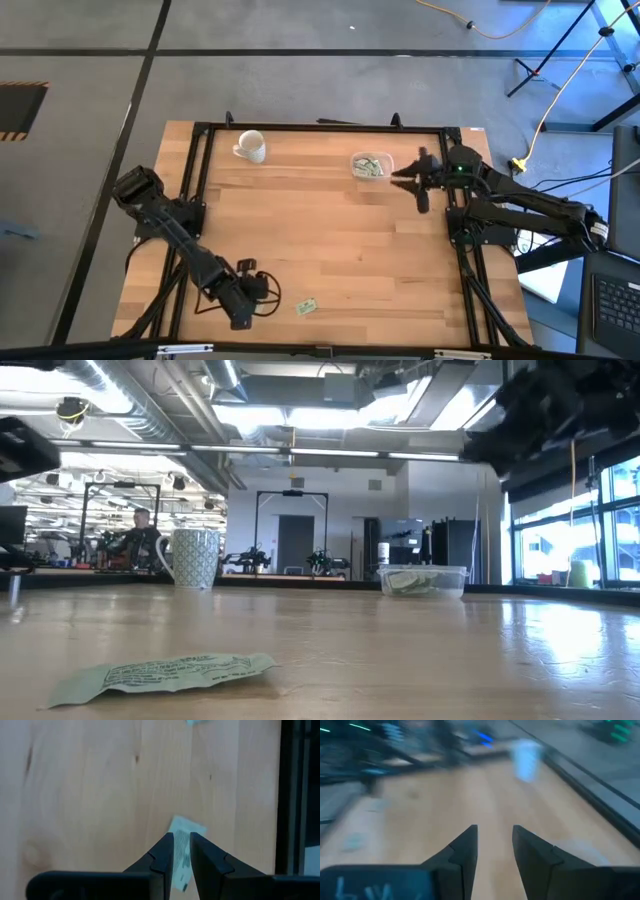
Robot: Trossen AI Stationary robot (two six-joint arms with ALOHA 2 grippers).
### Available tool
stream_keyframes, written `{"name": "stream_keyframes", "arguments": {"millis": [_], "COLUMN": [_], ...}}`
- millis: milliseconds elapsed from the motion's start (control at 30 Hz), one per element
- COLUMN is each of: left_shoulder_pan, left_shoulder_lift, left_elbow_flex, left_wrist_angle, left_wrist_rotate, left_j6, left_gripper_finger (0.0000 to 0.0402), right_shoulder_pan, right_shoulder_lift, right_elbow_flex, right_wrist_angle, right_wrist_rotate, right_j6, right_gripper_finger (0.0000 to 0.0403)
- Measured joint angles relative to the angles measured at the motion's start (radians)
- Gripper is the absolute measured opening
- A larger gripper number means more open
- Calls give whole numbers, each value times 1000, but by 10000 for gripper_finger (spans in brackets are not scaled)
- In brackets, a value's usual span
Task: Pick and place items into bin
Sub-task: Put the stevia packet into the transparent bin
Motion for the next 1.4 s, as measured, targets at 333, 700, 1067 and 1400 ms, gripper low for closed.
{"name": "stream_keyframes", "arguments": {"millis": [333,700,1067,1400], "left_shoulder_pan": [-22,-23,-35,-37], "left_shoulder_lift": [0,121,167,167], "left_elbow_flex": [-19,-15,-11,-13], "left_wrist_angle": [13,69,71,67], "left_wrist_rotate": [-26,41,3,-14], "left_j6": [58,161,87,116], "left_gripper_finger": [56,56,56,53], "right_shoulder_pan": [213,492,804,981], "right_shoulder_lift": [144,356,640,1067], "right_elbow_flex": [0,0,152,501], "right_wrist_angle": [308,485,513,403], "right_wrist_rotate": [24,249,552,558], "right_j6": [-41,-84,-108,-110], "right_gripper_finger": [126,126,126,126]}}
